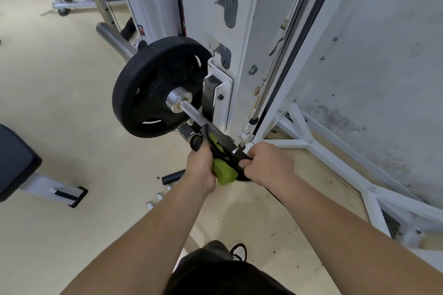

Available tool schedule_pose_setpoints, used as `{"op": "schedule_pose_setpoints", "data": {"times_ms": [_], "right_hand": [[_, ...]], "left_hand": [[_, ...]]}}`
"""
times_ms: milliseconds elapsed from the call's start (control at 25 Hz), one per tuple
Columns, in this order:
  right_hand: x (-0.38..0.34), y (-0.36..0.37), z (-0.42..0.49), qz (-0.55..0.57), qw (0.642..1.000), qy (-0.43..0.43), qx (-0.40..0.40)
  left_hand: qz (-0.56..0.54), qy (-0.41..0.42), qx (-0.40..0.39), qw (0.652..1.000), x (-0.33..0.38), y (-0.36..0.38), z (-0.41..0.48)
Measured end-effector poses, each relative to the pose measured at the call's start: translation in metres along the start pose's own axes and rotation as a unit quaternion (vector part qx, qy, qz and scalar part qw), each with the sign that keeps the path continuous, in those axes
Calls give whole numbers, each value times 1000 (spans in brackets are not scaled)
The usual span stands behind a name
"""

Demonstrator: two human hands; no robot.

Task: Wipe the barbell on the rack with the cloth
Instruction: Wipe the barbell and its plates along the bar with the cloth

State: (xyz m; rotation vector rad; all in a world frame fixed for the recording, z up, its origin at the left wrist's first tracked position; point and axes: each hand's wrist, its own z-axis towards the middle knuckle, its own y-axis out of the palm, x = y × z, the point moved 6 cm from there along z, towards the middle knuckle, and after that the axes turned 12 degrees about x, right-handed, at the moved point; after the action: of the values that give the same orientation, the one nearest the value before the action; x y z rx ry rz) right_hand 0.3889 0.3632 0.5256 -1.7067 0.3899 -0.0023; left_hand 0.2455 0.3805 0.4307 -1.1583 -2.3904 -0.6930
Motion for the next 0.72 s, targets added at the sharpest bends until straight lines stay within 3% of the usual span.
{"op": "schedule_pose_setpoints", "data": {"times_ms": [120,200,240,320,360,400,480,520,560,600,720], "right_hand": [[7,-3,-8,11,999,32,11],[22,-4,-18,8,998,53,20],[32,-6,-25,11,997,66,26],[55,-9,-38,21,995,94,34],[64,-11,-44,21,994,104,25],[70,-12,-50,18,993,112,10],[75,-9,-58,19,992,123,-7],[73,-7,-60,17,992,122,-10],[71,-5,-59,8,993,118,-9],[69,-3,-58,-8,994,112,-7],[64,-5,-52,-48,994,98,-1]], "left_hand": [[69,32,36,996,-23,-4,-27],[188,53,1,981,-38,-18,-55],[251,95,1,963,-30,-26,-63],[325,260,31,909,19,-24,-70],[347,353,25,869,44,-15,-77],[380,452,0,807,61,0,-83],[520,590,-58,615,64,35,-88],[603,605,-56,516,53,47,-84],[664,602,-36,442,41,53,-80],[692,594,-18,409,28,56,-79],[656,643,-95,384,0,51,-88]]}}
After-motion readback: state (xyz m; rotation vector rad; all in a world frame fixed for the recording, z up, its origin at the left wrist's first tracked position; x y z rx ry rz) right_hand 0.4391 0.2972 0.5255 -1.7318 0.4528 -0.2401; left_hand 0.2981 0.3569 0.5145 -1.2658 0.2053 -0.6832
